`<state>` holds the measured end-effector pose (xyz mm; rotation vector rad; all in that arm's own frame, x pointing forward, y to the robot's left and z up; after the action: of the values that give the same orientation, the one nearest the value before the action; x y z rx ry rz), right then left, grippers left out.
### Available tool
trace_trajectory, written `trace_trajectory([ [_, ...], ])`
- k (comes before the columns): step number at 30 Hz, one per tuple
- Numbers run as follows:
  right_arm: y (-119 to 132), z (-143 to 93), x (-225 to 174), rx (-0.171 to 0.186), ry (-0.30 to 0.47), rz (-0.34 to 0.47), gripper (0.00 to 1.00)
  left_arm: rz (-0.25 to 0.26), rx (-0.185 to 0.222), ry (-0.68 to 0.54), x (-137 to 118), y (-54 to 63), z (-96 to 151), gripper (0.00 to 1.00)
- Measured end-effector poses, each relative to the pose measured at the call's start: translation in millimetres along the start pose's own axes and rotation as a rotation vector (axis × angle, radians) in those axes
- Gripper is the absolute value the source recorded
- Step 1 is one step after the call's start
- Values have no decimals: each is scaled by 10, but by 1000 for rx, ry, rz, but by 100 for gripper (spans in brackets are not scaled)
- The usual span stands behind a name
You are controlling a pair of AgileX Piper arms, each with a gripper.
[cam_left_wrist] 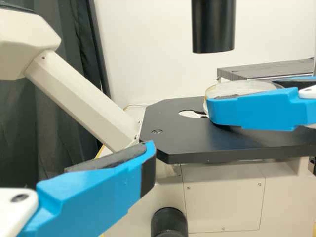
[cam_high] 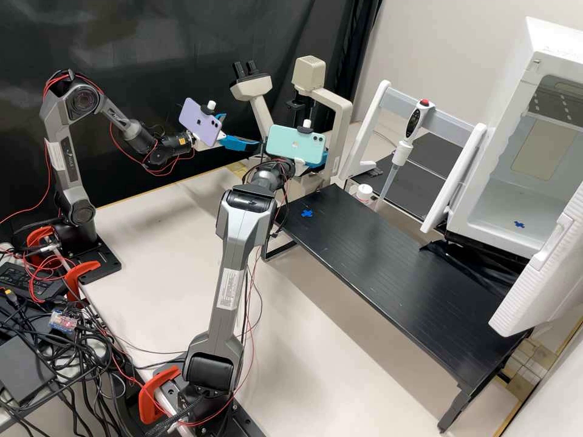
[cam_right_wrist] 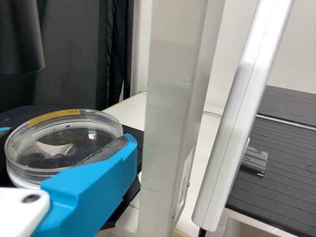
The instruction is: Move the petri dish to the microscope
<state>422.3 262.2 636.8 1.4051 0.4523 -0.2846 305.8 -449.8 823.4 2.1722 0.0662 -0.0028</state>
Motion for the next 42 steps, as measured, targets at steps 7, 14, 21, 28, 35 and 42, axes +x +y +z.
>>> trace_trajectory([
  [7, -32, -34, -5, -22, 31, -15, 0, 0, 0, 0, 0, 0, 0, 100],
  [14, -80, -124, -88, -58, 104, -39, 0, 0, 0, 0, 0, 0, 0, 100],
  [21, -89, -186, -144, -69, 138, -47, 0, 0, 0, 0, 0, 0, 0, 100],
  [28, -85, -193, -128, -61, 129, -54, 0, 0, 0, 0, 0, 0, 0, 100],
  [35, -54, -145, -12, -41, 89, -81, 0, 0, 0, 0, 0, 0, 0, 100],
  [42, -13, -129, 45, -15, 72, -103, 0, 0, 0, 0, 0, 0, 0, 100],
])
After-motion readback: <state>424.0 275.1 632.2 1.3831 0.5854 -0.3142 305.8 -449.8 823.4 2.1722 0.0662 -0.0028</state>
